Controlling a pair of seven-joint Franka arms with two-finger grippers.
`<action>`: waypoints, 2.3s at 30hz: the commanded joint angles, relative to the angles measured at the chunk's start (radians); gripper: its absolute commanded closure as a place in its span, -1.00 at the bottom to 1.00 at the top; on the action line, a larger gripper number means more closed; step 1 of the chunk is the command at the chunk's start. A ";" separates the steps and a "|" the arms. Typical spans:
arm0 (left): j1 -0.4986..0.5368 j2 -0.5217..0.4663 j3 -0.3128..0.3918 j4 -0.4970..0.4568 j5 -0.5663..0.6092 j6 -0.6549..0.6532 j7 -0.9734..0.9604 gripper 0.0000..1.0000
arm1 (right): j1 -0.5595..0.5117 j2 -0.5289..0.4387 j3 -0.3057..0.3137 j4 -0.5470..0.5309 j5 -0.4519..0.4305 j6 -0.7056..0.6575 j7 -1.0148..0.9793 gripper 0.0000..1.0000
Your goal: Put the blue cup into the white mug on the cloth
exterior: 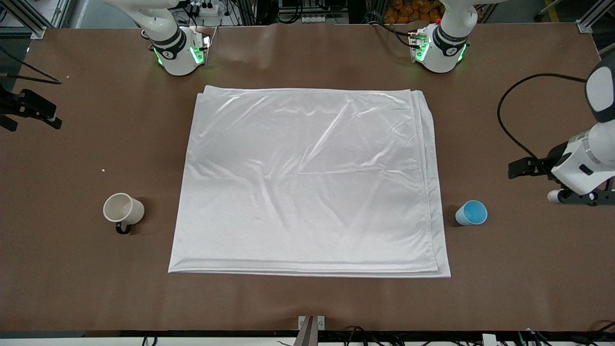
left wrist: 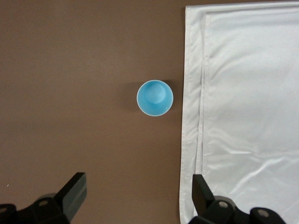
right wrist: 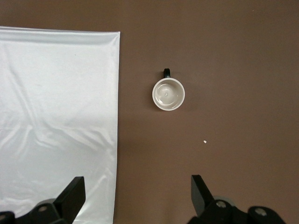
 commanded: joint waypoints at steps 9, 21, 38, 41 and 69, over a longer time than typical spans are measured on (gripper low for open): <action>0.025 0.085 0.007 -0.186 0.000 0.332 0.003 -1.00 | -0.038 0.117 0.008 -0.004 -0.007 0.030 -0.011 -1.00; 0.052 0.160 0.007 -0.309 0.000 0.573 0.015 -1.00 | -0.057 0.303 0.010 0.001 0.007 0.180 -0.040 -1.00; 0.071 0.249 0.008 -0.307 -0.001 0.665 0.014 -1.00 | -0.078 0.563 0.008 0.013 0.004 0.453 -0.144 -1.00; 0.075 0.255 0.007 -0.307 -0.001 0.665 0.012 -1.00 | -0.076 0.597 0.008 0.018 0.002 0.481 -0.144 -1.00; 0.052 0.303 0.008 -0.292 -0.001 0.688 -0.002 1.00 | -0.055 0.729 0.010 0.016 -0.009 0.625 -0.094 0.07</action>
